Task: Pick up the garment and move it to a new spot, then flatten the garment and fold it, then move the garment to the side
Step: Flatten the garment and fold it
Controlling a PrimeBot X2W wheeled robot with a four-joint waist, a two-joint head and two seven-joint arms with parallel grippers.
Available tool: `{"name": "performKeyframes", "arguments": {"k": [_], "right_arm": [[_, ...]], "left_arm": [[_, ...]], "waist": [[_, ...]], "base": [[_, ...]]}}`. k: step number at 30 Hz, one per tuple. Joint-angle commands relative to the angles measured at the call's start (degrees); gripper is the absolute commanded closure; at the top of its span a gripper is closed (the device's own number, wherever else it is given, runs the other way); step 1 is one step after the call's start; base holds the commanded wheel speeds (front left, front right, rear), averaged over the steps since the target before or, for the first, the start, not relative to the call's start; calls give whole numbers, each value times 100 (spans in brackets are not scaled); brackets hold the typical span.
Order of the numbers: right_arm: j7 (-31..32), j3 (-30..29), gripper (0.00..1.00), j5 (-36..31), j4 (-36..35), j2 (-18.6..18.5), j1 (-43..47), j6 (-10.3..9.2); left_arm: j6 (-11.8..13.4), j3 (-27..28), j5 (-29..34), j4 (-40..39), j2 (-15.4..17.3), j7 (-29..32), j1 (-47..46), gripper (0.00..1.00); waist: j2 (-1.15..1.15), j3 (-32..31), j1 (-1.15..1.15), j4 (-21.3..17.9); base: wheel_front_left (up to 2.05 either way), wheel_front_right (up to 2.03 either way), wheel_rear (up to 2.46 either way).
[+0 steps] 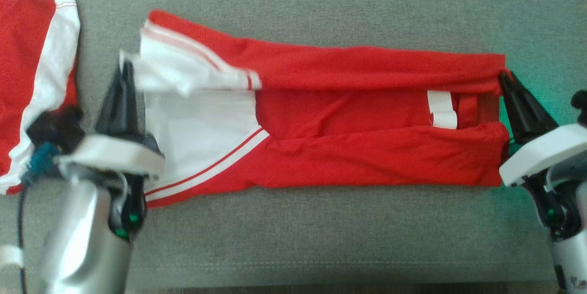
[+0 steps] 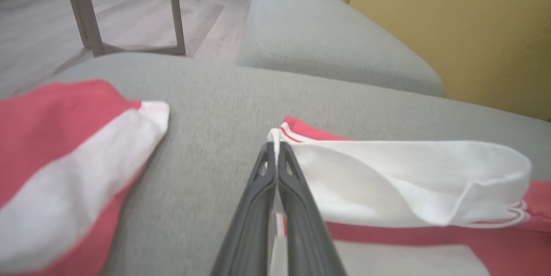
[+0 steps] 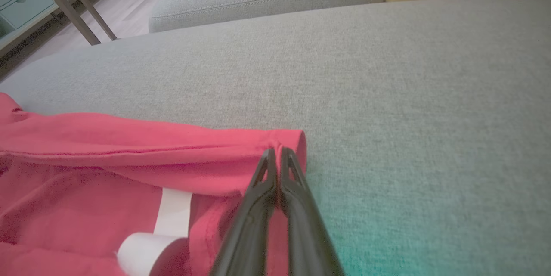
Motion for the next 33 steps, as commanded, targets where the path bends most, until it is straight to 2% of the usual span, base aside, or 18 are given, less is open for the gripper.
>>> {"name": "performKeyframes", "arguments": {"k": [1, 4, 5, 6, 7, 8, 12, 17, 24, 33], "right_arm": [[-71, 56, 100, 16, -193, -49, 47, 42], [-88, 57, 100, 19, -148, -13, 156, 42], [-101, 64, 87, 19, -136, 1, 182, 42], [-116, 69, 48, 14, -124, 16, 214, 42], [-133, 87, 0, 12, -91, 59, 295, 42], [-156, 91, 0, -8, -81, 74, 343, 42], [-304, 57, 0, -193, -147, 149, 606, 42], [-607, 18, 0, -504, -535, 272, 998, 42], [-998, -290, 0, -909, -1300, 629, 1223, 42], [-1110, -337, 0, -1250, -1617, 986, 1277, 42]], "left_arm": [[51, 220, -32, -191, 132, -37, -84, 100], [74, 179, -106, -118, 51, 13, 145, 100], [68, 177, -147, -61, 26, 30, 187, 100], [48, 160, -182, 19, 9, 63, 217, 100], [8, 116, -243, 200, -23, 153, 271, 51], [-9, 88, -272, 289, -40, 212, 306, 0], [46, 25, -272, 485, -41, 314, 534, 0], [357, -71, 30, 293, 42, 224, 917, 0], [891, -119, 550, -797, 75, 28, 1223, 0], [1171, -252, 928, -1796, 166, 48, 1401, 0]], "waist": [[0, -14, 0, -5], [0, -49, 0, 3], [0, -67, 0, 4], [0, -81, 0, 8], [0, -133, 0, 8], [0, -169, 0, 4], [0, -340, 0, -27], [0, -617, 0, -59], [0, -907, 0, -105], [0, -1120, 0, -222]], "base": [[0, 0, 0], [0, 0, 0], [0, 0, 0], [0, 0, 0], [0, 0, 0], [0, 0, 0], [0, 0, 0], [0, 0, 0], [0, 0, 0], [0, 0, 0]]}}
